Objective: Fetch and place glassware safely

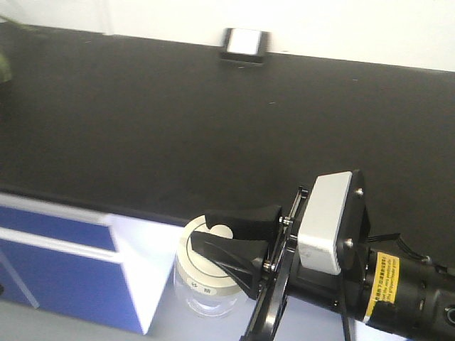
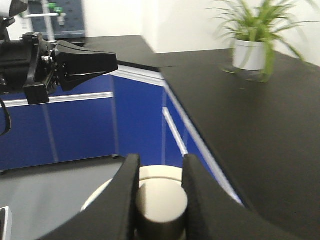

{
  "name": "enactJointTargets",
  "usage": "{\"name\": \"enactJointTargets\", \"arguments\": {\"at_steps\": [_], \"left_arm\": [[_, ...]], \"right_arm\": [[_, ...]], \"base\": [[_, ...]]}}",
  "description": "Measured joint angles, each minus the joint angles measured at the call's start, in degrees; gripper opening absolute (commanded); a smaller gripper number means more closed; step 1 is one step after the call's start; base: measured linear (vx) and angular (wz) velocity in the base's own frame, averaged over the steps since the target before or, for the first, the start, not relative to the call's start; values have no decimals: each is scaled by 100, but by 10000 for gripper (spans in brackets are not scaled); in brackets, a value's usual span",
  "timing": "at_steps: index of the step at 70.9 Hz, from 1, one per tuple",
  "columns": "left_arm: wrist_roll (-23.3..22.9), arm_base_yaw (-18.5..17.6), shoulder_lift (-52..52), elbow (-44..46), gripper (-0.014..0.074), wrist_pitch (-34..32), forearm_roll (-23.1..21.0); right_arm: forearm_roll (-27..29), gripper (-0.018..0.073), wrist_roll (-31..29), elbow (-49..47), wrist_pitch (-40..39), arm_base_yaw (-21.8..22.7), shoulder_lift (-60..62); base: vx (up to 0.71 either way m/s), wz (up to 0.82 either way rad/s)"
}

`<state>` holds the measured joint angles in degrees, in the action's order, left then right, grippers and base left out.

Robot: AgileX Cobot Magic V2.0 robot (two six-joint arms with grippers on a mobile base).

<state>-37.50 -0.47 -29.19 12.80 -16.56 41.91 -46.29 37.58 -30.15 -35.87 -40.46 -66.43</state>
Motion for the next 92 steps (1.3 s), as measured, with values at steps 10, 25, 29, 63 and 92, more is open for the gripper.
{"name": "enactJointTargets", "arguments": {"at_steps": [10, 25, 29, 63, 92], "left_arm": [[0, 0, 0, 0, -7, 0, 0], [0, 0, 0, 0, -7, -5, 0], [0, 0, 0, 0, -7, -5, 0], [0, 0, 0, 0, -7, -5, 0], [0, 0, 0, 0, -7, -5, 0]], "right_arm": [[0, -4, 0, 0, 0, 0, 0], [0, -4, 0, 0, 0, 0, 0], [0, -4, 0, 0, 0, 0, 0], [0, -4, 0, 0, 0, 0, 0], [0, -4, 0, 0, 0, 0, 0]], "base": [[17, -65], [15, -54], [14, -39], [7, -14], [5, 0]]}}
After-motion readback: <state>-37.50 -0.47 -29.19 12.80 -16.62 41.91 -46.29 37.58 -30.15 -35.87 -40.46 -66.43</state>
